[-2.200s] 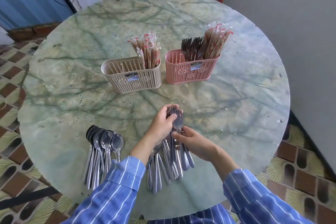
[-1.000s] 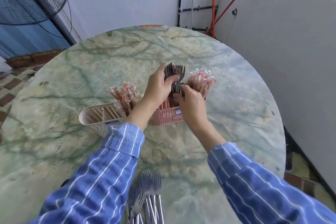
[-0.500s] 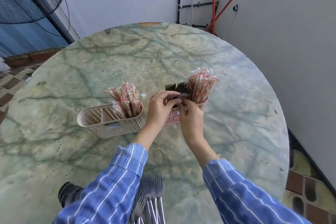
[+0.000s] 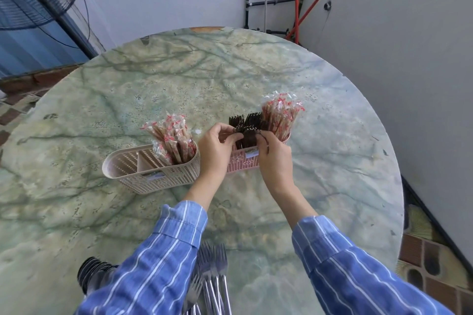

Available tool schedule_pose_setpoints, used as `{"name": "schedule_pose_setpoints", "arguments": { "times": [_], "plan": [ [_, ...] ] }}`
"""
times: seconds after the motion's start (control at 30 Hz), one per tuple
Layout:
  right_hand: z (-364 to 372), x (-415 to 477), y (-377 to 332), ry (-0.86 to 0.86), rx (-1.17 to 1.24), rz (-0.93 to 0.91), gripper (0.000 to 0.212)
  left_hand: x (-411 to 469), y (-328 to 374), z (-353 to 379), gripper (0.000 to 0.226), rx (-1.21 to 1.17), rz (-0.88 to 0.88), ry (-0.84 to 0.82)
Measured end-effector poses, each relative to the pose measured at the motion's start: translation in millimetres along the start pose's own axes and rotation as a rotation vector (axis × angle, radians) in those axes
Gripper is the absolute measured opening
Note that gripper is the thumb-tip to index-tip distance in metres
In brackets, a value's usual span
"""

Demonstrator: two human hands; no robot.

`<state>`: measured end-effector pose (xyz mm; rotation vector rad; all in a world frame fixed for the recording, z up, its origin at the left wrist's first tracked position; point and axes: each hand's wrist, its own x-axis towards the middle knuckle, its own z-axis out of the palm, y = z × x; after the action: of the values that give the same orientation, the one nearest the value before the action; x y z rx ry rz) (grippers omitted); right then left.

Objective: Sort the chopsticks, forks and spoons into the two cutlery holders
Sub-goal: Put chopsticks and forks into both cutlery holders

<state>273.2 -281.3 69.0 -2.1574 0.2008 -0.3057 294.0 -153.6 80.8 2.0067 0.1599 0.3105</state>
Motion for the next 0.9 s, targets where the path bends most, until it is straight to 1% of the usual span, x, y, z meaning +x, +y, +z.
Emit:
{"name": "schedule_pose_setpoints", "arguments": {
  "times": [0.1, 0.2, 0.3, 0.5, 0.63, 0.73, 0.8, 0.9],
  "plan": [
    [-3, 6, 1, 0.04, -0.019, 0.015, 0.023, 3, -5, -2, 0.023, -0.04, 0.016, 0.029],
    [-5, 8, -3, 0.058, -0.02, 0.004, 0.02, 4, -4, -3, 0.014, -0.054, 0.027, 0.054],
    [-6, 10, -8, 0.054, -0.076, -0.014, 0.018, 5, -1, 0, 0.009, -0.016, 0.044, 0.03],
    [-7, 17, -14, 0.019, -0.222, -0.014, 0.024, 1, -2, 4, 0.013, 0.064, 0.076, -0.038],
    [-6, 13, -12, 0.022, -0.171, -0.013, 0.022, 2, -1, 3, 0.009, 0.103, 0.088, -0.076],
    [-8, 10, -9, 0.04, -0.161, 0.058, 0.024, 3, -3, 1, 0.006, 0.141, 0.095, -0.029],
    [-9, 9, -6, 0.023, -0.173, 0.082, 0.026, 4, -4, 1, 0.008, 0.132, 0.086, -0.027],
    [-9, 6, -5, -0.038, -0.199, 0.004, 0.029, 2, 0, 6, 0.02, 0.04, 0.063, -0.061]
  ]
}}
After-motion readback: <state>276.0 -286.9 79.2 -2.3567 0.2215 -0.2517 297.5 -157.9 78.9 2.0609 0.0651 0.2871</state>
